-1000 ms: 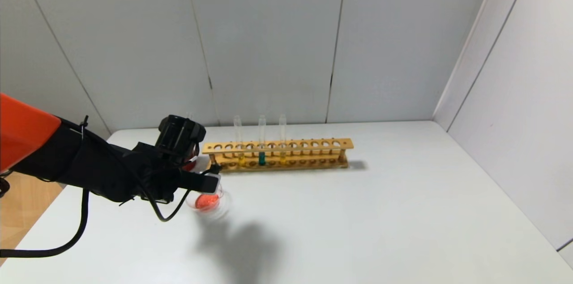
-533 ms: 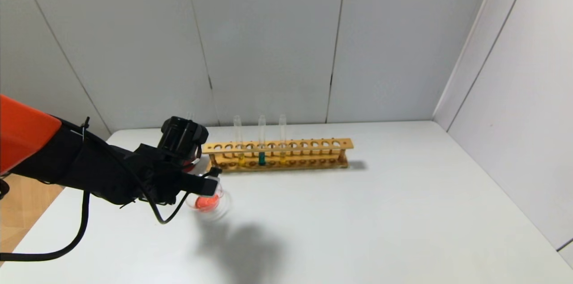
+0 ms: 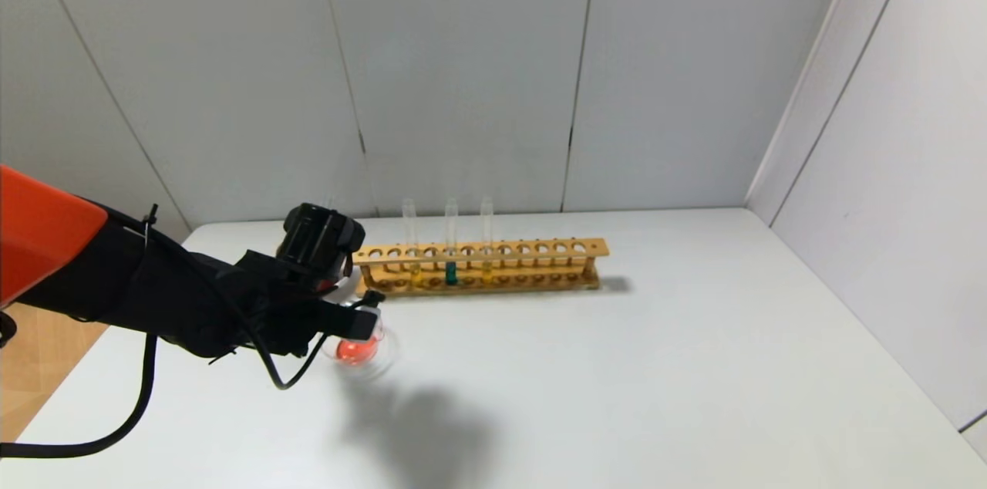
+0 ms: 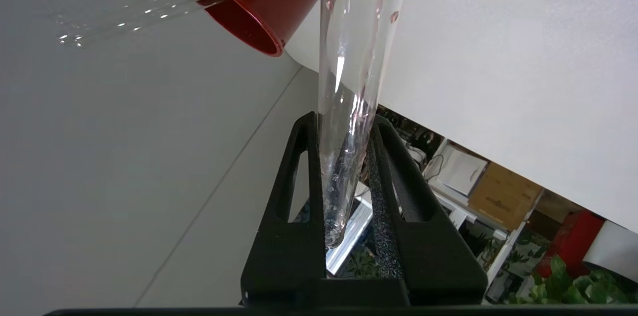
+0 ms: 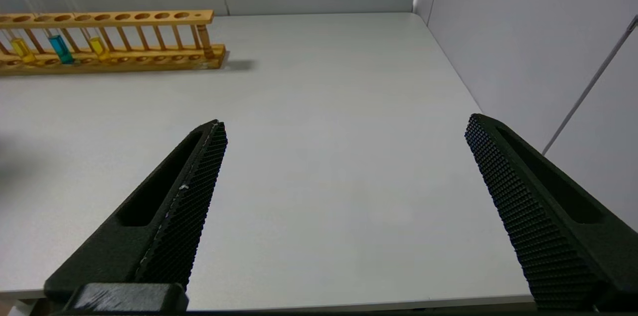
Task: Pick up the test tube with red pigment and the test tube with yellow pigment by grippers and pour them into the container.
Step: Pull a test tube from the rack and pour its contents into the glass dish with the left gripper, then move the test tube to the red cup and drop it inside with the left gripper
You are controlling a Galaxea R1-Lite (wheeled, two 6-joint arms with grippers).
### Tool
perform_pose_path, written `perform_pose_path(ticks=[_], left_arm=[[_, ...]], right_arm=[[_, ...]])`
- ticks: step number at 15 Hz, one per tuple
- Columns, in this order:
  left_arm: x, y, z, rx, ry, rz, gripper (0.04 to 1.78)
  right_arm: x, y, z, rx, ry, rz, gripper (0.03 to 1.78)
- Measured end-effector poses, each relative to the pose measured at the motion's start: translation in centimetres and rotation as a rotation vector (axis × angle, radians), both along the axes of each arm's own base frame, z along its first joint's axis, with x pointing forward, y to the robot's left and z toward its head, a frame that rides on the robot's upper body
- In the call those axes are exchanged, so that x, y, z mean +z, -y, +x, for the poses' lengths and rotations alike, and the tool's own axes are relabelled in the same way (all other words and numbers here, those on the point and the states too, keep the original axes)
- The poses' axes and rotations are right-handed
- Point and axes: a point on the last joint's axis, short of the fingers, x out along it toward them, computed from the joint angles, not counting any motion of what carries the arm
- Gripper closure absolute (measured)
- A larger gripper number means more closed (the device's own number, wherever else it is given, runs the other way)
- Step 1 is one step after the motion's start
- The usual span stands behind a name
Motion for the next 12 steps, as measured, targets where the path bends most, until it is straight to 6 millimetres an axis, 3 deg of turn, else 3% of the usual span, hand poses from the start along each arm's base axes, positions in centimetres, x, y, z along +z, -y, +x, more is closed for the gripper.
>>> perform_pose_path(ticks=[4,12], left_arm=[[1.1,-0.3,-0.8,0.004,0.042,-0.076,1.5],[5.8,-1.8,-4.9,0.239,0.348,-0.925,1.5]], right_arm=[[0.0,0.0,0.0,0.0,0.0,0.0,0.06],[0.0,0.0,0.0,0.0,0.0,0.0,0.06]])
